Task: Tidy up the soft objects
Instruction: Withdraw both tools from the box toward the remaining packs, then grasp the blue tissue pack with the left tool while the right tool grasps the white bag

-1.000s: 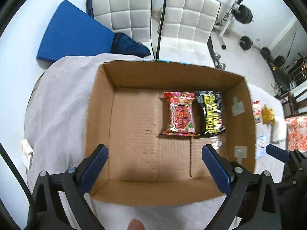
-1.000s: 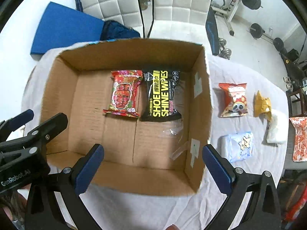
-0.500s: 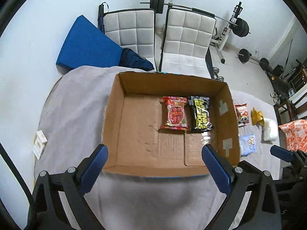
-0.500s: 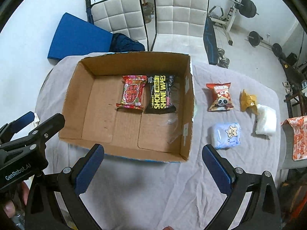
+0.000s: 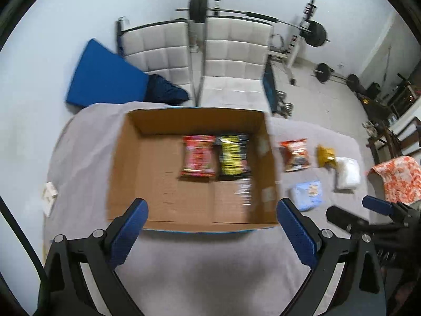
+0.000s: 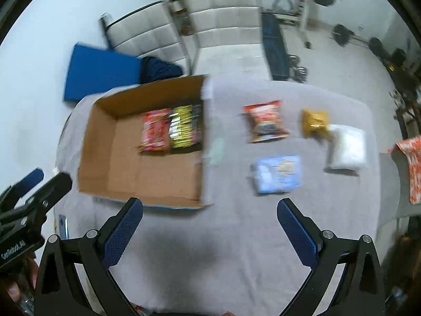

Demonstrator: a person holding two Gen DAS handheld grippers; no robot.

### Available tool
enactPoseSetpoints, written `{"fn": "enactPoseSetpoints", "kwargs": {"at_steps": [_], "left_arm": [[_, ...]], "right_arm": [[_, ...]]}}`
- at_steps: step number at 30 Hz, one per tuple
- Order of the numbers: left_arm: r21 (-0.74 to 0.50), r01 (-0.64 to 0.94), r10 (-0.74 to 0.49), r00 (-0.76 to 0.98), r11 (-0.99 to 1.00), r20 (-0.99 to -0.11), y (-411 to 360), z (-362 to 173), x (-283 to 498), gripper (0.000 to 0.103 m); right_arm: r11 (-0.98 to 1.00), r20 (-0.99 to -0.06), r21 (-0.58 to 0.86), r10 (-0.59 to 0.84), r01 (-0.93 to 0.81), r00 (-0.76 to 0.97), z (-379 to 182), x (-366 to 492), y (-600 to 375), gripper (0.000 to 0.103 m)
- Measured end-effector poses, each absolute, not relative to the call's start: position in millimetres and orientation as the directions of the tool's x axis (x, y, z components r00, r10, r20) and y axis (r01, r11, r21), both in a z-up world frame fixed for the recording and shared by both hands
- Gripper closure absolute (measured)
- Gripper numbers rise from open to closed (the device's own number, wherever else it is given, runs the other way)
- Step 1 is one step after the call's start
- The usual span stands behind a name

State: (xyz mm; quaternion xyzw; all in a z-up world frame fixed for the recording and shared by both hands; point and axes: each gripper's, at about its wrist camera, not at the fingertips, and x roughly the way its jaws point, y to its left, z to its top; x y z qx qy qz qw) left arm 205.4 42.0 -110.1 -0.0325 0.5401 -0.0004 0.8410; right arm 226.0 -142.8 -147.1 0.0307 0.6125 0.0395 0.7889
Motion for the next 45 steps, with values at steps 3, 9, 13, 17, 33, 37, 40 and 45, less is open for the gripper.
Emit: {"fn": "enactPoseSetpoints", "kwargs": {"at_steps": [3,9,13,17,33,37,40,45], "left_arm": [[-0.093,0.006,-0.088,0.387,0.996,-0.918,0,-112,220,0.003],[-0.133,0.239,-0.200,0.280,0.962,-0.939,-117,-149,264,0.003],[-0.033,0.503,-0.122,0.144,0.864,-0.982,-194,-213,292,0.003],[0.085,0.689,0.033,0.088,0.719,-0.996,-242,-284,308,0.003],[0.028,0.856,0.204,-0.091,0.516,-0.975,-280,-398,320,0.022],[-0.018,0.720,0.106,-0.126,0.693,-0.986,-270,-391,338,0.031],[-0.070,0.522,0.018,-0.162,0.850,-0.987,-251,-386,347,0.032],[-0.144,0.087,-0.118,-0.256,0.986,-0.959,-208,-397,347,0.032]], "right_arm": [[0.997,-0.963,0.065,0.052,0.042,0.263,-136,239,-204,0.000],[0.993,-0.978,-0.013,-0.037,0.119,0.205,-143,274,-319,0.000],[0.989,-0.991,-0.057,-0.073,0.138,0.115,-179,286,-379,0.000],[0.987,-1.000,0.013,0.010,0.161,0.019,-229,281,-417,0.000],[0.991,-0.997,0.034,0.042,0.126,-0.065,-304,302,-440,0.000],[0.980,-0.997,0.068,0.075,0.188,-0.035,-308,317,-446,0.000],[0.966,-0.995,0.092,0.096,0.241,-0.005,-317,336,-448,0.000],[0.938,-0.990,0.125,0.139,0.324,-0.018,-345,370,-451,0.000]]}}
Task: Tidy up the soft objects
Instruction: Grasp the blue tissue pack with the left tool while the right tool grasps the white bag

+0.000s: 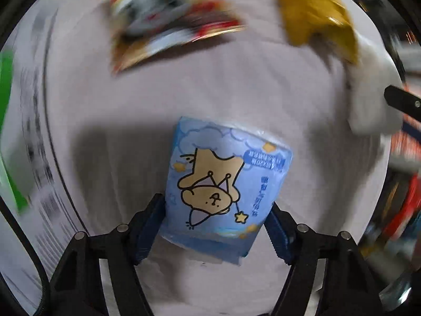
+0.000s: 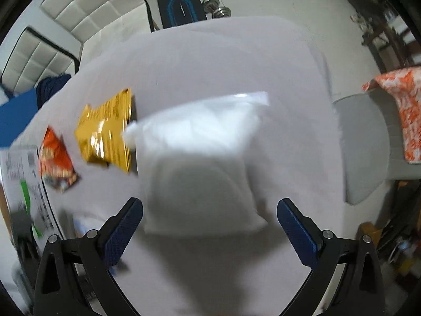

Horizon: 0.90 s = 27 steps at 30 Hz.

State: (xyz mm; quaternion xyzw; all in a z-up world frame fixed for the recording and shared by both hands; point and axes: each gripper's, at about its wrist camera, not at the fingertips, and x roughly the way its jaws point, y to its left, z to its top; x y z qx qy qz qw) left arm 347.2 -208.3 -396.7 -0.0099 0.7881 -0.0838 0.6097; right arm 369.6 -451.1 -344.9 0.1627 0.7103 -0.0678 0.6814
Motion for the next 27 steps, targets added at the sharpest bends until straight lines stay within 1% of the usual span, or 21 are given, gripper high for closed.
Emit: {"fn": "enactPoseSetpoints", "kwargs": {"at_steps": [1,2,3,5,7,9,14,18,22,23,24,25,26,27], "left_arm": [[-0.141,0.051,-0.123,-0.256,0.989,-0.959,-204,-398,347,0.032],[-0.138,0.012,-0.131,-0.252,0.990,-0.959,-200,-399,345,0.032],[-0.138,-0.004,-0.135,-0.247,0.990,-0.960,-198,-399,344,0.032],[-0.127,-0.015,-0.127,-0.239,0.992,-0.963,-194,-400,337,0.032],[-0.127,-0.004,-0.124,-0.235,0.992,-0.964,-191,-400,322,0.032],[-0.121,0.014,-0.115,-0.230,0.993,-0.966,-193,-402,316,0.032],[-0.124,0.019,-0.116,-0.227,0.992,-0.967,-194,-403,292,0.032],[-0.105,0.048,-0.093,-0.203,0.993,-0.975,-189,-400,276,0.032],[-0.095,0.061,-0.082,-0.191,0.994,-0.978,-193,-400,287,0.032],[-0.088,0.066,-0.074,-0.191,0.994,-0.979,-195,-402,287,0.033],[-0.078,0.071,-0.063,-0.187,0.994,-0.980,-196,-400,285,0.037],[-0.071,0.078,-0.056,-0.182,0.994,-0.982,-201,-397,282,0.045],[-0.062,0.084,-0.046,-0.178,0.995,-0.983,-204,-393,278,0.049],[-0.057,0.096,-0.039,-0.172,0.994,-0.984,-205,-391,274,0.050]], "right_arm": [[0.934,-0.989,0.128,0.146,0.334,-0.028,-351,374,-451,0.001],[0.929,-0.986,0.132,0.159,0.346,-0.049,-358,379,-450,0.004],[0.928,-0.984,0.130,0.164,0.348,-0.071,-363,381,-449,0.016],[0.933,-0.982,0.109,0.155,0.342,-0.109,-371,383,-446,0.018],[0.946,-0.983,0.093,0.136,0.309,-0.122,-369,378,-443,0.024],[0.960,-0.977,0.081,0.129,0.268,-0.167,-370,364,-439,0.026],[0.983,-0.957,0.090,0.129,0.157,-0.259,-378,305,-428,0.026],[0.980,-0.963,0.091,0.132,0.176,-0.237,-381,275,-429,0.023],[0.971,-0.970,0.085,0.131,0.223,-0.202,-384,271,-436,0.019],[0.969,-0.970,0.086,0.134,0.231,-0.201,-385,269,-439,0.018],[0.968,-0.970,0.084,0.134,0.236,-0.203,-387,269,-440,0.018],[0.968,-0.971,0.080,0.130,0.239,-0.202,-389,269,-440,0.019],[0.971,-0.974,0.069,0.116,0.231,-0.196,-388,267,-440,0.020],[0.975,-0.975,0.059,0.103,0.216,-0.198,-387,265,-439,0.022]]}}
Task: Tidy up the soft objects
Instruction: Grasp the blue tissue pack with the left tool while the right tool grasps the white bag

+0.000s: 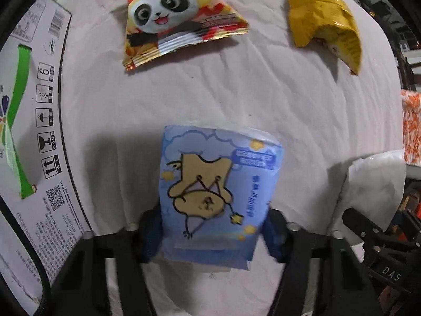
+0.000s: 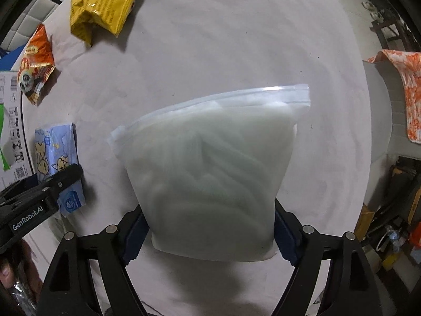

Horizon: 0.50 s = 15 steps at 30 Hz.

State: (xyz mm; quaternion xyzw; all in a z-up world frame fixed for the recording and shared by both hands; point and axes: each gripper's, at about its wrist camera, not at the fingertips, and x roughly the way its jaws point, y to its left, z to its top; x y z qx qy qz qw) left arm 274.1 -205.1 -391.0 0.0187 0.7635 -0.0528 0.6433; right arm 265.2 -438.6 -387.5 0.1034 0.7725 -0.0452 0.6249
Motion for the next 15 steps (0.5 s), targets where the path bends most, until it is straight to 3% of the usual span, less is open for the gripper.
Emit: {"fn": "enactPoseSetpoints", "kwargs": {"at_steps": [6,15], "left_arm": [[-0.013,0.114,0.004,-0.150,0.993,-0.989,-213,-374,241,0.051],[-0.001,0.068,0.009,-0.150,0.998,-0.989,-204,-383,183,0.050]], "right_arm": [[0.979,-0.962,0.072,0.119,0.192,-0.248,-390,238,-411,0.024],[0.945,-0.978,0.053,0.115,0.324,-0.174,-400,215,-417,0.019]]}}
